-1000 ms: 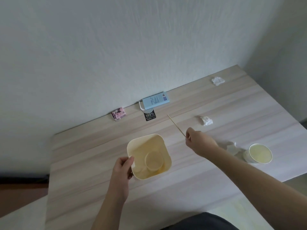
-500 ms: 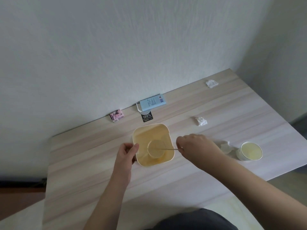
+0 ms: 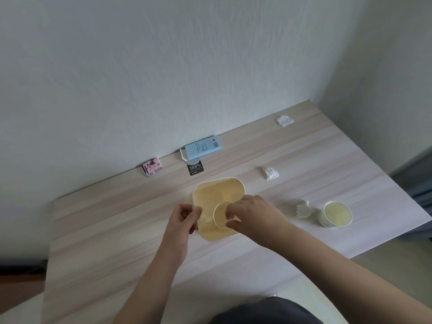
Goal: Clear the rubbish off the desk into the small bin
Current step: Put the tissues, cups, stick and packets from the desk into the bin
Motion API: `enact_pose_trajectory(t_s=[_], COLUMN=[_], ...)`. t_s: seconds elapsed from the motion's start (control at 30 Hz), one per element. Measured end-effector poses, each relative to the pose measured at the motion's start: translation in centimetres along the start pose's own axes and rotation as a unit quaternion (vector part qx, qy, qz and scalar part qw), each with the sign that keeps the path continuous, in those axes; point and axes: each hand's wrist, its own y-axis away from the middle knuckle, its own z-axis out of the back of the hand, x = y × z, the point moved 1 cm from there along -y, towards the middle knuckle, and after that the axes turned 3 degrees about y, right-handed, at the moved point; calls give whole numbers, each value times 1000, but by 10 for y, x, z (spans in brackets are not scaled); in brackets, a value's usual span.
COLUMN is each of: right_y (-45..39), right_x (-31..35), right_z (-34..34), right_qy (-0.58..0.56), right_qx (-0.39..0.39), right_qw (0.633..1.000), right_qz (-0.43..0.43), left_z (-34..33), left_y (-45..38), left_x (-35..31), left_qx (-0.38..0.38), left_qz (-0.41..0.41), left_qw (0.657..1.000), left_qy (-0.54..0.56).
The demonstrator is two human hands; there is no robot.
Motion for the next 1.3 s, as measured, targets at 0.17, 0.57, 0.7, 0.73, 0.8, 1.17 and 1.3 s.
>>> enact_pose_trajectory(t_s=[0.17,0.57,0.7,0.73,0.8,1.17,1.3], right_y=[16,17,25,25,26,29,14], right_x=[-42,-159,-167,-170,-174,-194,-200], right_z=[27,-72,-106,-110,-117,-136,-128], right_qy=[-20,87,133,139,141,143,35], right_qx=[-232,81,80,80,87,124,94], right_qw=[969,935,930,930,927,930,944], right_qz=[-86,-333,-332,-331,-336,-314,-315], left_z=[-5,-35,-42,-43,-45,-48,-50], left_y=[-4,-1,0,0,1,-1,-1], left_x=[1,3,0,0,-1,9,9], left_qx=[3,2,1,1,-1,-10,-11], left_qz=[8,13,15,14,11,8,9], left_qw=[1000,1000,1000,1000,1000,1000,1000], left_qy=[7,-6,-12,-13,-13,-14,-7])
